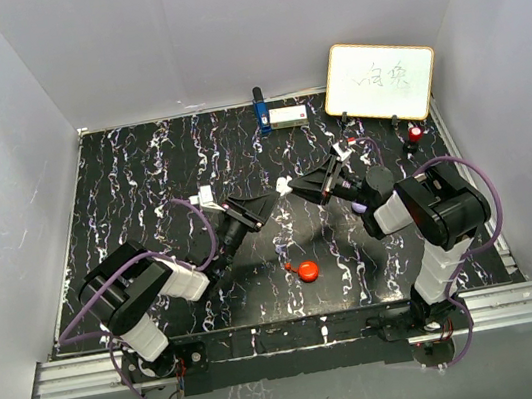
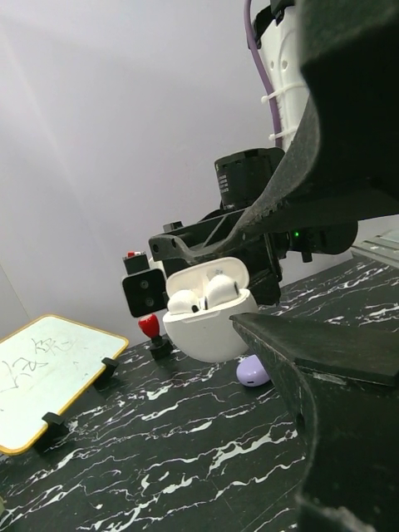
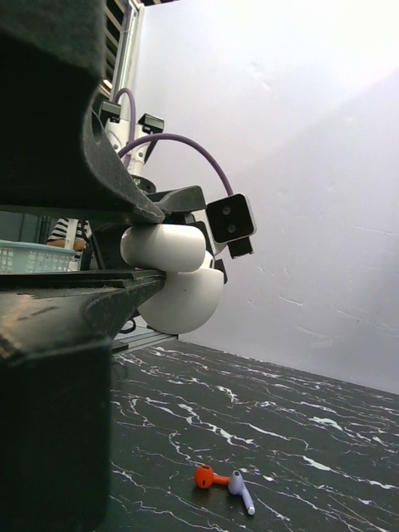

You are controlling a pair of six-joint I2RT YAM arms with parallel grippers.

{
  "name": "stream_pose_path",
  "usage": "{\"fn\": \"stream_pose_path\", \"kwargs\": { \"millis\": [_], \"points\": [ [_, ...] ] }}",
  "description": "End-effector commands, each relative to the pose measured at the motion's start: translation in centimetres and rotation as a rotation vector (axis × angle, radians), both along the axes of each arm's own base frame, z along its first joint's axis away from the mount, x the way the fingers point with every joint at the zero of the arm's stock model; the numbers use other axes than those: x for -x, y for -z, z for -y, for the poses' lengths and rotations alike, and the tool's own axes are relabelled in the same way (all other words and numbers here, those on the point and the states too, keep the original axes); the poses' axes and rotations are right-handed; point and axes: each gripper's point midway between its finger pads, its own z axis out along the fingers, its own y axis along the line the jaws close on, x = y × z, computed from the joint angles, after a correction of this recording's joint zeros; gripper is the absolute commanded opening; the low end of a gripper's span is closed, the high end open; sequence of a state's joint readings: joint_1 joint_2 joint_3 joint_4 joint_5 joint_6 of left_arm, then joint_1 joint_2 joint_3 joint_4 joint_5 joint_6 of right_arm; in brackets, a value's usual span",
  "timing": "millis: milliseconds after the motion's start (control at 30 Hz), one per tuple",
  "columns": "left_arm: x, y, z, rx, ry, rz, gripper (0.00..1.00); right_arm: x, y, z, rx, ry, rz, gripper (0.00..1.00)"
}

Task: Insert the wireless bluetooth earbuds into the charging case
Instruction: Place the earbud in the charging case, then close the charging case.

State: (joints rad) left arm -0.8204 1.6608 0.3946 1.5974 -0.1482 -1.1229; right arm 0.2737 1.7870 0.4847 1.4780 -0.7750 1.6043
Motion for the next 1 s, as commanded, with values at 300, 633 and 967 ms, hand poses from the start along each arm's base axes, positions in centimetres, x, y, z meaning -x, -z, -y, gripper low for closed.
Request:
{"fn": "stream_pose_path", "kwargs": {
  "millis": [300, 633, 967],
  "points": [
    [1.4, -4.7, -1.9, 0.134, -0.023, 0.115, 0.42, 1.3, -6.2, 0.8, -0.107, 0.021, 0.347, 0.00],
    [0.7, -2.5, -4.2, -0.206, -0.110, 0.025, 0.71, 2.4, -5.3, 0.9, -0.070, -0.009, 0.357, 0.00],
    [2.0, 1.6, -2.5, -0.571, 0.046, 0.125, 0.99, 1.0, -6.0, 0.7, -0.122, -0.019, 0.296, 0.00]
  ]
}}
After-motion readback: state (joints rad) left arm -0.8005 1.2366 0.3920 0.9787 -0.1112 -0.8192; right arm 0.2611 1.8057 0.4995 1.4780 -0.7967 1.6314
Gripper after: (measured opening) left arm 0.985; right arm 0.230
